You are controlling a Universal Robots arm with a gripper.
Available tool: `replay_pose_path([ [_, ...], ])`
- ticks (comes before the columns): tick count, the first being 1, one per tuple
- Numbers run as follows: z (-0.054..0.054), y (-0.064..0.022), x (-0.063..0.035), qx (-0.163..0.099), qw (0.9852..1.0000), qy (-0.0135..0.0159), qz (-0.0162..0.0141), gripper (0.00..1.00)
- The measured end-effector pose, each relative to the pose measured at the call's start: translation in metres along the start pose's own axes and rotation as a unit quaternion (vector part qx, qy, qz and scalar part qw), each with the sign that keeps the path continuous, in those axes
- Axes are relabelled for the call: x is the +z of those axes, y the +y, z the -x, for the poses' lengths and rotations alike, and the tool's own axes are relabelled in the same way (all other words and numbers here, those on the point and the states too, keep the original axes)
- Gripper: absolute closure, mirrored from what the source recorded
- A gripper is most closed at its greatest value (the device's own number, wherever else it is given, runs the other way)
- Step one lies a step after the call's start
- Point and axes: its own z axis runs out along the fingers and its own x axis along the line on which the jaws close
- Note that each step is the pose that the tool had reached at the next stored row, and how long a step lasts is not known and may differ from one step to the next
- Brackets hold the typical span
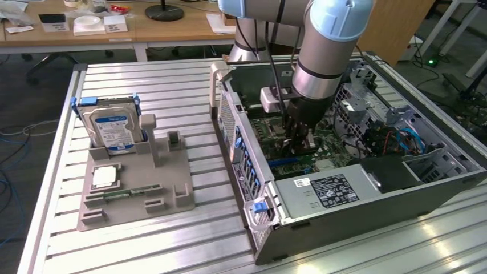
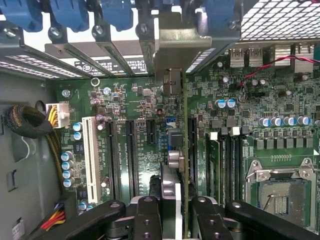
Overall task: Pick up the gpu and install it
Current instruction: 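Insert the gpu into the slot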
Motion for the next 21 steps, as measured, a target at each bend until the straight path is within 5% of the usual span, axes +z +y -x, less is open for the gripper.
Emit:
replay_pose_path([
  [21, -0.0015, 0.0050, 0.0076, 0.000, 1.0000, 0.0000, 0.0000, 0.72],
])
